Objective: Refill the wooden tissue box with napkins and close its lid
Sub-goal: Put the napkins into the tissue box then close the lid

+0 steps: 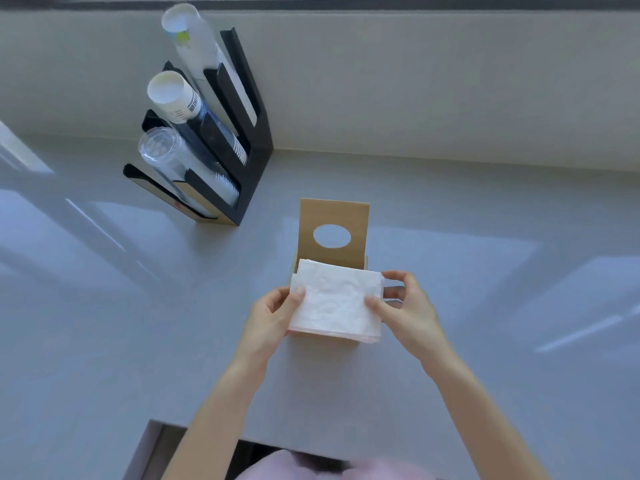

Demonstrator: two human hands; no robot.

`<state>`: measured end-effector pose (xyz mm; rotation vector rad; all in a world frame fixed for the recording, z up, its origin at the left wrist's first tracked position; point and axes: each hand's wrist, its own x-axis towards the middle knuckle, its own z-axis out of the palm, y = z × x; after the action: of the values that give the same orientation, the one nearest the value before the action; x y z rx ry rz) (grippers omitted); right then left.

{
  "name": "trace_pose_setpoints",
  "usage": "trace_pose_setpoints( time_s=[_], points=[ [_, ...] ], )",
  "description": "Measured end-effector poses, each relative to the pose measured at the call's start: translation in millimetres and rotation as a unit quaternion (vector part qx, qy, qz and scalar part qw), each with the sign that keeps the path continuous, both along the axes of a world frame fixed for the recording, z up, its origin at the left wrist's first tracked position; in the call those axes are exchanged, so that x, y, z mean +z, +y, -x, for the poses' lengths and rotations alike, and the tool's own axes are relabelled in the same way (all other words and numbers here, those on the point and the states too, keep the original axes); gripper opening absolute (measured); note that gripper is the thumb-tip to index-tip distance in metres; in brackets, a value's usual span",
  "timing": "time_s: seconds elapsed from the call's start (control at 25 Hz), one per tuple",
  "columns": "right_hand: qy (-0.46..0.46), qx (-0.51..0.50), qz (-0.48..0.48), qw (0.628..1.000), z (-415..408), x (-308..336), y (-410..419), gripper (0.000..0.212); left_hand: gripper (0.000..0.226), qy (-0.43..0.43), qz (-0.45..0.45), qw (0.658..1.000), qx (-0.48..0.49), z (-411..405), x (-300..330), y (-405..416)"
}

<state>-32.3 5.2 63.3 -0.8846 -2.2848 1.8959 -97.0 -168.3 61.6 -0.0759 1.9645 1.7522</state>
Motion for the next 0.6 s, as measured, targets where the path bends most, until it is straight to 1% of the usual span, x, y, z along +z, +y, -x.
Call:
trace_pose_setpoints(
  time_s=[0.16, 0.28, 0.44, 0.48, 0.52, 0.6],
  points=[
    [-0.035, 0.024, -0.057, 0.997, 15.7, 2.2, 6.5, 0.030, 0.017, 0.007, 0.020, 1.000, -0.006, 14.9, -1.4, 1.2],
    [-0.044, 0.027, -0.097, 0.994, 25.0, 4.4, 2.7, 0.036, 0.008, 0.015, 0.041, 0.999, -0.011, 26.9, -2.5, 1.2],
    [-0.053, 0.025, -0.133, 0.989, 35.1, 4.0, -3.9, 0.041, 0.005, 0.040, 0.066, 0.996, -0.038, 46.2, -5.4, 0.5],
    [-0.056, 0.024, -0.140, 0.988, 37.7, 2.6, -6.2, 0.043, 0.008, 0.062, 0.089, 0.993, -0.044, 50.6, -7.6, 0.5],
    [-0.059, 0.022, -0.147, 0.987, 40.1, 1.7, -9.2, 0.043, 0.012, 0.097, 0.133, 0.985, -0.053, 53.2, -10.2, 0.2],
    [-0.061, 0.016, -0.172, 0.983, 43.6, -1.8, -16.3, 0.040, 0.015, 0.174, 0.220, 0.958, -0.064, 54.6, -14.1, -0.1]
  ],
)
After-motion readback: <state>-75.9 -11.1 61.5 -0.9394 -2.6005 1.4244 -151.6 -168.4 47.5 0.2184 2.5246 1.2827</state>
